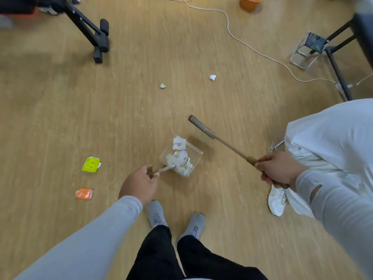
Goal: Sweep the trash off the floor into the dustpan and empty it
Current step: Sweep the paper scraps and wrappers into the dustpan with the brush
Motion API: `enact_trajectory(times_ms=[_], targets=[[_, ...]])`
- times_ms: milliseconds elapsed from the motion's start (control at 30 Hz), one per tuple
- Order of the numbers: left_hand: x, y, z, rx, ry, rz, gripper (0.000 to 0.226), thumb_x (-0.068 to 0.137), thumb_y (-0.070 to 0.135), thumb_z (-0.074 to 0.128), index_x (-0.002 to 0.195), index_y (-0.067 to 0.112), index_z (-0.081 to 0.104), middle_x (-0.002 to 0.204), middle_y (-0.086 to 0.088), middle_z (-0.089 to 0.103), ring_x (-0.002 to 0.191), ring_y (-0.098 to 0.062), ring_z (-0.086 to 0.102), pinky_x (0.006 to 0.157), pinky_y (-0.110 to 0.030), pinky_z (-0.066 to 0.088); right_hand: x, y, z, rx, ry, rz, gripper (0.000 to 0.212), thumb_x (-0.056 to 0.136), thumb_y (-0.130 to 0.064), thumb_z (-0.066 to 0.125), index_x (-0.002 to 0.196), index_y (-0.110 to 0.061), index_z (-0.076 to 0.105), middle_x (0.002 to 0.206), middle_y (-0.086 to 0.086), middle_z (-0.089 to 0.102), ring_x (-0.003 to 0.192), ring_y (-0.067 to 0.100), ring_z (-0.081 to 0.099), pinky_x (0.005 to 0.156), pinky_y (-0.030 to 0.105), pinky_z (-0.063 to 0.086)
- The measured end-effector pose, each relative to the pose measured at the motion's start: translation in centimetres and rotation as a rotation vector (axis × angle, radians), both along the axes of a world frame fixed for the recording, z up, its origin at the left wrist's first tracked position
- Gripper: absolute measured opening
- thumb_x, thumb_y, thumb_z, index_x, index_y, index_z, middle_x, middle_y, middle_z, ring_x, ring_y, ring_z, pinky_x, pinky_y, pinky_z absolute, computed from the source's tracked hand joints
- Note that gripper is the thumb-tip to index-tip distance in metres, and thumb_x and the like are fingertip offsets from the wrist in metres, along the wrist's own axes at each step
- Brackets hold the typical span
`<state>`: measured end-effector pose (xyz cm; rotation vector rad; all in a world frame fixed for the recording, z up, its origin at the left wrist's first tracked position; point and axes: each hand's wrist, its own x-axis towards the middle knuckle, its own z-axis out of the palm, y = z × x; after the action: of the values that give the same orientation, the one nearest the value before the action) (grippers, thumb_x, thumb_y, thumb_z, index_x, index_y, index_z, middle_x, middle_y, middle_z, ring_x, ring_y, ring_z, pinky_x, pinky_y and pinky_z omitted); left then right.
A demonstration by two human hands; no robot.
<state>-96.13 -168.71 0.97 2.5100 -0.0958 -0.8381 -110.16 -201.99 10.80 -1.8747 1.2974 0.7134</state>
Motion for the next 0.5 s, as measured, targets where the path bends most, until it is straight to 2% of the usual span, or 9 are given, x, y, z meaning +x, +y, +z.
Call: enact_trajectory(times_ms=[67,200,267,367,500], targets=[[1.8,1.3,1.2,-0.026,-0.039,0.004,0.036,0.094,0.037,0.062,0.127,0.020,0.064,0.111,-0.005,0.072,0.103,-0.029,0.066,0.084,-0.031,0.049,1.7,0.6,1.4,-0.021,-0.025,-0.037,0.022,0.093,-0.014,0.057,0.101,0.003,0.068,0.055,0.014,0.062,0.041,0.021,0.044,0.038,0.020,0.036],[5.6,2.5,2.9,-0.084,-0.103,-0.017,0.041,0.093,0.037,0.064,0.131,0.022,0.062,0.117,-0.007,0.072,0.110,-0.030,0.065,0.090,-0.032,0.049,5.2,1.4,3.7,-0.079,-0.062,-0.102,0.028,0.095,-0.014,0.056,0.103,0.010,0.068,0.048,0.010,0.058,0.042,0.021,0.044,0.036,0.020,0.036],[7.3,3.4,3.0,-0.110,-0.118,-0.025,0.041,0.092,0.036,0.066,0.131,0.022,0.062,0.115,-0.007,0.072,0.109,-0.030,0.066,0.090,-0.032,0.049,6.6,1.4,4.2,-0.090,-0.096,-0.154,0.028,0.096,-0.016,0.057,0.105,0.009,0.068,0.049,0.010,0.058,0.043,0.021,0.045,0.035,0.019,0.036],[9.1,4.5,2.1,-0.158,-0.110,-0.006,0.039,0.092,0.032,0.068,0.129,0.022,0.062,0.105,-0.007,0.074,0.102,-0.031,0.068,0.085,-0.030,0.049,8.4,0.8,4.3,-0.101,-0.156,-0.214,0.026,0.097,-0.015,0.057,0.104,0.007,0.068,0.050,0.011,0.057,0.033,0.018,0.042,0.032,0.017,0.033],[10.1,2.5,0.9,-0.186,-0.152,-0.032,0.039,0.093,0.026,0.069,0.130,0.017,0.063,0.109,-0.008,0.074,0.101,-0.029,0.068,0.083,-0.027,0.046,11.0,-1.3,4.1,-0.152,-0.196,-0.227,0.018,0.095,-0.014,0.058,0.101,-0.002,0.069,0.055,0.013,0.058,0.034,0.017,0.043,0.032,0.017,0.035]])
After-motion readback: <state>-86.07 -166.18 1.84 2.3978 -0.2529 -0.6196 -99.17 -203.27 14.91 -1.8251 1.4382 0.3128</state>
